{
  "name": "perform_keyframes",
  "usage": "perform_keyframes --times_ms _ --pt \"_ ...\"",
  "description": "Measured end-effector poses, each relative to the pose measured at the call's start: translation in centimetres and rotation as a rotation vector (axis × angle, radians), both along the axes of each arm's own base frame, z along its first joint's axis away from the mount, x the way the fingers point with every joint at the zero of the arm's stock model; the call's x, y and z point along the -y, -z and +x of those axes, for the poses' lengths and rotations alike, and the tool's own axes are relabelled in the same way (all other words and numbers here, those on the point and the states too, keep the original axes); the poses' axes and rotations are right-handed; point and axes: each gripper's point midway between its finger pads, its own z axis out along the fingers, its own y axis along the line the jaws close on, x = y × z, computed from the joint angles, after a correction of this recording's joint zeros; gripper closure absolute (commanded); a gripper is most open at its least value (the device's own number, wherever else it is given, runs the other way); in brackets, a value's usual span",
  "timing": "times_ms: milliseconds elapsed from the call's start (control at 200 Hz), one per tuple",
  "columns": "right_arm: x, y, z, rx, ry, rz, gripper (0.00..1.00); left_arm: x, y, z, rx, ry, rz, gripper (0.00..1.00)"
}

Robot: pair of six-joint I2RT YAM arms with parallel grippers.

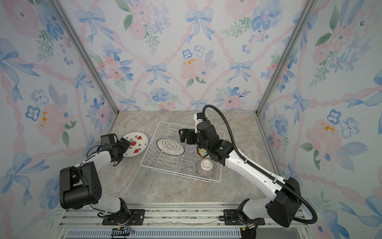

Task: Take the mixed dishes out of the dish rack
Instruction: 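Lower the watermelon plate flat onto the stack and open the left gripper, then raise the left gripper while the right gripper lowers onto the dark-rimmed white plate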

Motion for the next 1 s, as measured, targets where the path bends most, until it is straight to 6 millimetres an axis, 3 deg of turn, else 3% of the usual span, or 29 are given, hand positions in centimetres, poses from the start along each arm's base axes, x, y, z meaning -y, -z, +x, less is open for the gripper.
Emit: perform_keyframes --times_ms 335,555,710,1000 --pt "-0.3 1.8 0.0 -0.009 -0.073 -0.168 0.03 -0.2 -2.0 -2.8 0.050 -0.021 0.074 0.02" --pt "-0.3 4.7 -0.2 -0.061 -0.116 -0.280 0.03 -0.3 -3.4 -4.0 0.094 -0.034 0.123 0.02" --pt "-0.7 5.7 -0.7 -0.072 -0.138 -0.326 0.03 0.3 -4.3 -4.7 0.135 -0.016 0.138 0.02" --pt "-2.3 6.8 -3.0 -0.050 -0.189 -0.407 0.03 3.2 -5.4 -8.3 0.271 0.053 0.179 0.02"
